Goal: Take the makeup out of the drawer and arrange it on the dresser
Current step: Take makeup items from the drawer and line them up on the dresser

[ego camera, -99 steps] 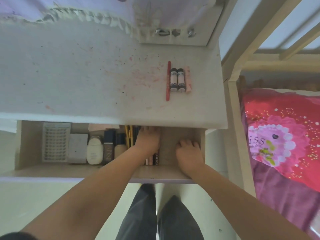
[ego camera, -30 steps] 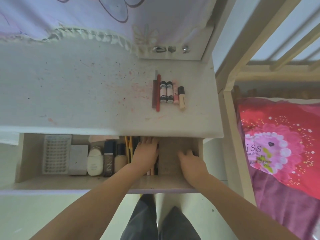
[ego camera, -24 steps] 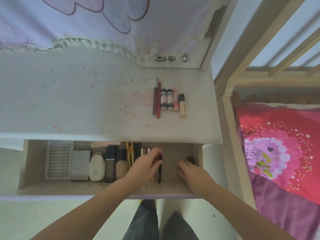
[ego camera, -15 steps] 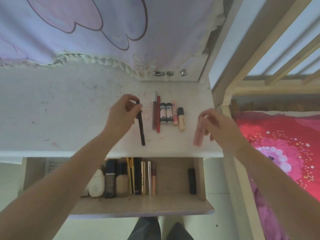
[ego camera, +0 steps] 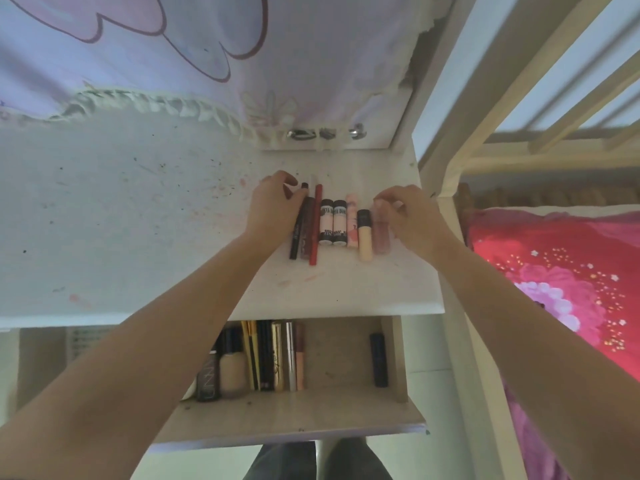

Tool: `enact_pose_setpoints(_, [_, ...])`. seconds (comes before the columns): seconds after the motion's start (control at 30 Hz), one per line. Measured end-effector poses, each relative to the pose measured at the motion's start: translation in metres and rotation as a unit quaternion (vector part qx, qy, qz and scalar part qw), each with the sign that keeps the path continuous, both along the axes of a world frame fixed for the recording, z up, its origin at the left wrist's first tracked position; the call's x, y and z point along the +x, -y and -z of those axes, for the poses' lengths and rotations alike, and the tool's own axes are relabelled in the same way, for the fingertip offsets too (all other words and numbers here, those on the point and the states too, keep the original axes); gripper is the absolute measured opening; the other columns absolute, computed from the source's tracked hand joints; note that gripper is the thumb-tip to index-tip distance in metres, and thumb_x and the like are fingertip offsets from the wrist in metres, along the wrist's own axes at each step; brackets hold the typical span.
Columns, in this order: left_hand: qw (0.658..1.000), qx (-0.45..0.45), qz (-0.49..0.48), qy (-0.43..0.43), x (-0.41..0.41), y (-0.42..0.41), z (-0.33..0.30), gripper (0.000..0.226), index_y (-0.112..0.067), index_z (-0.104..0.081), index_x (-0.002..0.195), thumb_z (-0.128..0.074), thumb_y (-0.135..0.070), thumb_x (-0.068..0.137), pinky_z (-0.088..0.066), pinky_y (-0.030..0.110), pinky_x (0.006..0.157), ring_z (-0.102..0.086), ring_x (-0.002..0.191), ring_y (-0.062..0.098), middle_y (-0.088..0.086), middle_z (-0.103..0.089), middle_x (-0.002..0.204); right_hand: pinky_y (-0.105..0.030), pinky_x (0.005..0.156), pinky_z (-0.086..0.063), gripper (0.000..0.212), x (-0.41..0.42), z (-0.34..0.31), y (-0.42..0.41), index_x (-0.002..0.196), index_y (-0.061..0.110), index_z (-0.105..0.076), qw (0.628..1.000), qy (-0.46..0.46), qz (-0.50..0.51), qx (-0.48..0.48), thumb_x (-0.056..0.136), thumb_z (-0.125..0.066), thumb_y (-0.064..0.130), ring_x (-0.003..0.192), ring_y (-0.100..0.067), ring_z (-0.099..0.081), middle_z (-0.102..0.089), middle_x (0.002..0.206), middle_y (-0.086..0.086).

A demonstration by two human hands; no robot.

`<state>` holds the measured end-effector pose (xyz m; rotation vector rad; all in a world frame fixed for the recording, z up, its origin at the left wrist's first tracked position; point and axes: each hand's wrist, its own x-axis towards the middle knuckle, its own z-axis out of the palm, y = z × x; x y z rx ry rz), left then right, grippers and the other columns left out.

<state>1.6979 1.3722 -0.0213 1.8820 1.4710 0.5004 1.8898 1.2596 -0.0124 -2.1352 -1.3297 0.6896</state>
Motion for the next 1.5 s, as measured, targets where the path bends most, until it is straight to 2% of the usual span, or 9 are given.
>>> enact_pose_setpoints(0.17, [0.999,-0.032,0.001,0.034,-0.032,0.036,-0.014,0.025,-0.017,-0.052,0.119,-0.051,-0.025,0.095,-0.054,0.029,0.067,-0.062,0.077,0.018,0.002,-0.059,0.099,-0.044,0.086,-0.053,0.023,-0.001,-0.007,0.027,0.116,0.017,-0.057,0.998,-0.051,0.016,0.024,0.096,-0.049,0.024,0.085,-0.020,-0.061,-0.056,0.114,-0.006])
enact_pose_setpoints(0.3, [0.997,0.002,0.023,0.078,-0.093,0.117,-0.006,0.013,-0.036,-0.051,0.098,-0.046,-0.026,0.093,-0.046,0.015,0.054,-0.056,0.064,0.003,-0.012,-0.059,0.081,-0.010,0.066,-0.045,0.022,-0.037,-0.007,0.108,0.099,0.030,-0.059,0.993,-0.022,-0.017,0.112,0.092,-0.039,0.036,0.071,-0.002,-0.058,-0.057,0.087,0.017])
enact_pose_setpoints(0.4, [0.993,-0.032,0.114,-0.003,-0.129,0.180,0.025,0.018,-0.042,-0.050,0.092,-0.047,-0.024,0.094,-0.042,0.015,0.053,-0.055,0.060,0.003,-0.016,-0.057,0.069,-0.015,0.055,-0.044,0.015,-0.077,0.019,0.163,0.083,0.022,-0.064,0.975,0.120,-0.184,0.042,0.086,-0.052,0.029,0.062,-0.004,-0.056,-0.061,0.075,0.011])
enact_pose_setpoints(0.53, [0.958,0.011,0.223,-0.180,-0.120,0.190,0.079,0.034,-0.017,-0.050,0.129,-0.044,-0.022,0.096,-0.041,0.030,0.090,-0.050,0.114,0.021,0.003,-0.054,0.124,-0.028,0.077,-0.056,0.024,-0.099,0.057,0.162,0.067,0.014,-0.071,0.875,0.345,-0.322,-0.109,0.048,-0.084,0.021,0.067,-0.023,-0.065,-0.065,0.067,-0.004])
enact_pose_setpoints(0.6, [0.923,0.037,0.252,-0.288,-0.105,0.179,0.096,0.044,-0.012,-0.040,0.136,-0.042,-0.023,0.094,-0.036,0.036,0.098,-0.038,0.124,0.028,0.011,-0.041,0.136,-0.043,0.115,-0.024,0.031,-0.101,0.068,0.152,0.105,0.002,-0.068,0.830,0.411,-0.315,-0.207,0.078,-0.065,0.018,0.114,-0.033,-0.054,-0.063,0.110,-0.016])
enact_pose_setpoints(0.73, [0.871,0.077,0.282,-0.395,-0.087,0.178,0.109,0.044,-0.008,-0.039,0.133,-0.041,-0.018,0.090,-0.033,0.038,0.097,-0.037,0.124,0.030,0.015,-0.037,0.136,-0.063,0.107,0.017,0.037,-0.106,0.082,0.153,0.126,-0.002,-0.053,0.733,0.497,-0.345,-0.312,0.090,-0.046,0.004,0.131,-0.044,-0.029,-0.051,0.126,-0.021])
enact_pose_setpoints(0.9, [0.929,0.042,0.241,-0.278,-0.093,0.180,0.098,0.030,-0.012,-0.045,0.123,-0.045,-0.017,0.093,-0.042,0.034,0.088,-0.050,0.110,0.026,0.008,-0.052,0.122,-0.051,0.113,-0.023,0.028,-0.104,0.066,0.151,0.104,0.005,-0.055,0.833,0.400,-0.318,-0.214,0.077,-0.056,0.001,0.094,-0.032,-0.058,-0.063,0.089,-0.014])
enact_pose_setpoints(1.13, [0.976,-0.058,0.209,-0.010,-0.120,0.180,0.023,0.020,-0.036,-0.052,0.108,-0.055,-0.025,0.091,-0.044,0.006,0.073,-0.057,0.085,-0.008,-0.025,-0.057,0.086,-0.011,0.068,-0.037,0.009,-0.085,0.019,0.169,0.103,0.029,-0.050,0.967,0.040,-0.224,-0.113,0.094,-0.051,0.033,0.086,-0.006,-0.053,-0.053,0.098,0.016])
enact_pose_setpoints(1.5, [1.000,-0.015,0.014,-0.008,-0.054,-0.013,-0.018,0.015,-0.020,-0.060,0.105,-0.052,-0.028,0.094,-0.039,0.020,0.056,-0.055,0.062,0.005,-0.006,-0.061,0.077,-0.016,0.062,-0.047,0.016,0.029,-0.030,0.017,0.101,0.010,-0.060,0.998,-0.047,0.040,0.004,0.096,-0.051,0.023,0.060,-0.018,-0.057,-0.061,0.085,-0.004])
